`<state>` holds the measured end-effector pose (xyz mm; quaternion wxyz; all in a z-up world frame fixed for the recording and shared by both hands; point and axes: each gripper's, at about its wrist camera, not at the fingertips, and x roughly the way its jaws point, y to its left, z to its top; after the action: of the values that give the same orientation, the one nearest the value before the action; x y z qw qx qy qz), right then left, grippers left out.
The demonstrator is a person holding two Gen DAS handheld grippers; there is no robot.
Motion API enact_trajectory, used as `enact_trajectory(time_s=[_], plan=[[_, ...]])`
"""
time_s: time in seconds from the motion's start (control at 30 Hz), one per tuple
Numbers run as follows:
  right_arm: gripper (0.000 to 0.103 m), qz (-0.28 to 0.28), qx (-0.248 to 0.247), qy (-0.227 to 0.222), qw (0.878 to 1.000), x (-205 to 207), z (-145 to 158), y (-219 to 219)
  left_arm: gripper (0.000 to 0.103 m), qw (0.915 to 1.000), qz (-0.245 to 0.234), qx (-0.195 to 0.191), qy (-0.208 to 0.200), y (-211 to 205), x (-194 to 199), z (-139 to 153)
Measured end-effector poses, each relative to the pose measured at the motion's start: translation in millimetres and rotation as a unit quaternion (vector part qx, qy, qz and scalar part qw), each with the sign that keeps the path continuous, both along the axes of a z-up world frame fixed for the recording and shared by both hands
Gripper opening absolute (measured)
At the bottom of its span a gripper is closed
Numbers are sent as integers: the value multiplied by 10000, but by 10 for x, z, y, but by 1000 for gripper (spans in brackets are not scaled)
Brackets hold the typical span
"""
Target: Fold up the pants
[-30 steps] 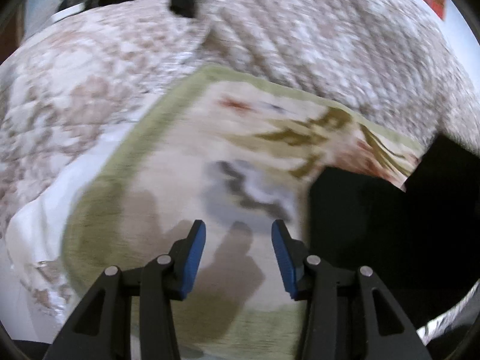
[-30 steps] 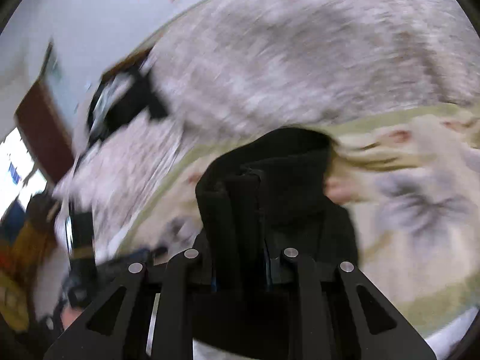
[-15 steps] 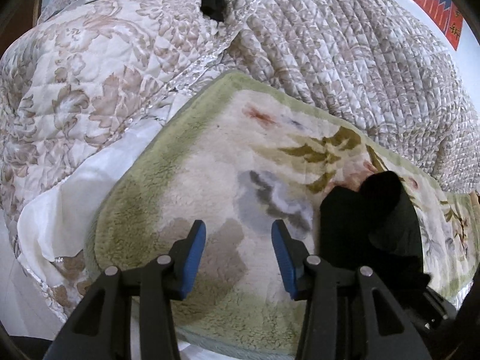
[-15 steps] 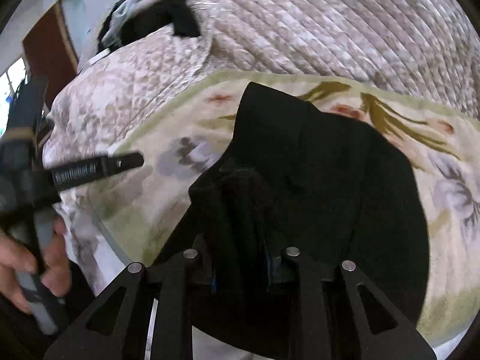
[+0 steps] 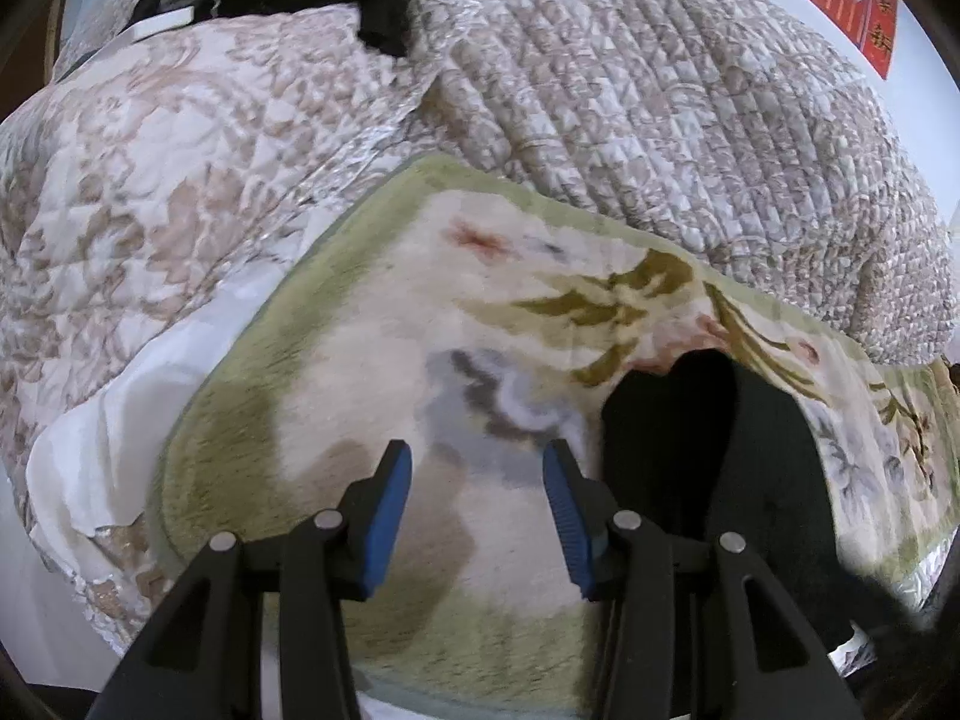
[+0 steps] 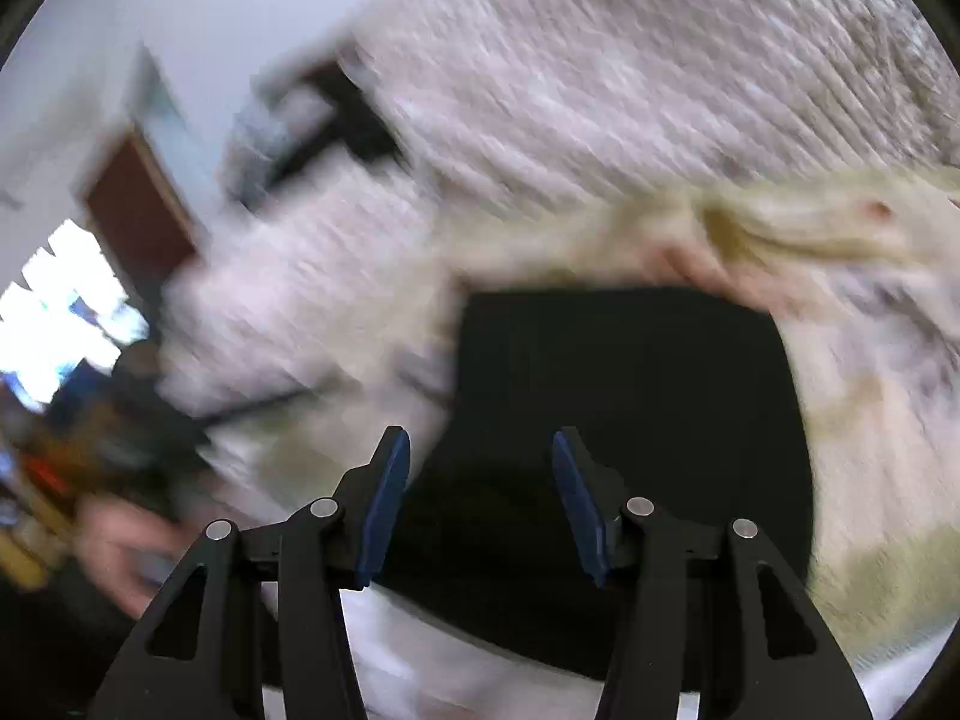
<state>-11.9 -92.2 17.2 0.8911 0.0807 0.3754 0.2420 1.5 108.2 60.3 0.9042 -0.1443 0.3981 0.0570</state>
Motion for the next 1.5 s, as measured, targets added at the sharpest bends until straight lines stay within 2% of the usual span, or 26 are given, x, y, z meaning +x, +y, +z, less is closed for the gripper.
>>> enact_trajectory(time_s=[0.03, 0.07, 0.13, 0.2, 0.27, 0.33, 0.43, 0.5, 0.57, 0.63, 0.7, 0.73, 0.83, 1.03, 1.13, 1.3, 1.5], plan=[[43, 277, -223, 330, 9988, 38, -142, 99, 48, 10000, -72, -10, -50, -43, 14, 36], [37, 472, -147, 345, 9982, -6, -154, 145, 48, 9998, -163, -26, -99, -101, 26, 83], [35, 545, 293, 224, 9978, -53, -13, 85, 48, 9988, -410, -95, -240, -234, 57, 200], [35, 34, 317, -39, 9995, 3, 175, -122, 48, 9970, -668, -96, -380, -400, 112, 322], [35, -491, 232, -39, 9985, 130, 269, -351, 48, 9937, -1015, -54, -472, -603, 194, 415], [35, -907, -62, 17, 9959, 330, 330, -550, 48, 9889, -1398, -47, -506, -815, 299, 460], [35, -1019, -329, 139, 9942, 661, 339, -675, 48, 9801, -1951, -81, -359, -1143, 528, 422], [35, -922, -467, 204, 9944, 858, 262, -667, 48, 9766, -2144, -33, -172, -1284, 670, 299], [35, -892, -478, 371, 9942, 1054, 96, -702, 46, 9801, -1970, 146, 198, -1302, 794, 71], [35, -930, -716, 736, 9904, 1226, -165, -698, 46, 9846, -1664, 244, 473, -1207, 847, -143], [35, -964, -491, 820, 9907, 1206, -261, -783, 46, 9861, -1588, -140, 475, -1089, 862, -178], [35, -936, -505, 793, 9912, 1184, -235, -802, 46, 9860, -1584, -159, 497, -1077, 866, -163], [35, -948, -514, 741, 9914, 1121, -177, -834, 47, 9861, -1597, 122, 445, -1153, 836, -157], [35, -875, -379, 520, 9941, 855, 17, -867, 48, 9867, -1573, 295, 300, -1139, 698, -31], [36, -817, -378, 355, 9953, 711, 89, -854, 48, 9860, -1532, 622, 194, -1176, 558, 45], [39, -794, -350, 265, 9959, 534, 109, -870, 48, 9852, -1570, 690, 83, -1156, 426, 99], [46, -742, -353, 208, 9964, 529, 66, -855, 48, 9836, -1599, 832, -43, -1102, 350, 73]])
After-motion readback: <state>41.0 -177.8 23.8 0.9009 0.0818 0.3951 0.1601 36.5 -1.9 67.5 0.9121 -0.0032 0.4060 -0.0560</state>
